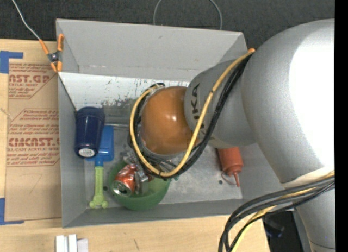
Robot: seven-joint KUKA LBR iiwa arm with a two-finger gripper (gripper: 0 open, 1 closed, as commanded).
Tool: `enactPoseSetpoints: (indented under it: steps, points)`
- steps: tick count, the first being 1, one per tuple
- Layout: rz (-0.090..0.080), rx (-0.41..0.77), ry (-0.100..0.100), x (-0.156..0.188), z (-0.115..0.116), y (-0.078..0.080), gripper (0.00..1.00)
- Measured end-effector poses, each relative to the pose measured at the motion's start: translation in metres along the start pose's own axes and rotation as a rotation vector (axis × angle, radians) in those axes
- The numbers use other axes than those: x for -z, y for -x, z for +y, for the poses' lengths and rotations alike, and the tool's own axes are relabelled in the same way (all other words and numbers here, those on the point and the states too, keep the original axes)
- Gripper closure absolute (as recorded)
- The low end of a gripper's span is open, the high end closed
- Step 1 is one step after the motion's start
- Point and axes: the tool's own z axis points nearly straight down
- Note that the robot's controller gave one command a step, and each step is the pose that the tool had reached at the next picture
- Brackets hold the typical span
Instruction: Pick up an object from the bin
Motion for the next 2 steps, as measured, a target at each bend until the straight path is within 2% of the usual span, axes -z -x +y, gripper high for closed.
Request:
enactPoseSetpoints:
  steps: [1, 2]
  points:
    - [0.000, 0.000, 0.000, 0.002, 0.000, -0.001, 1.00]
    - [0.008, 0.000, 0.001, 0.025, 0.000, -0.002, 1.00]
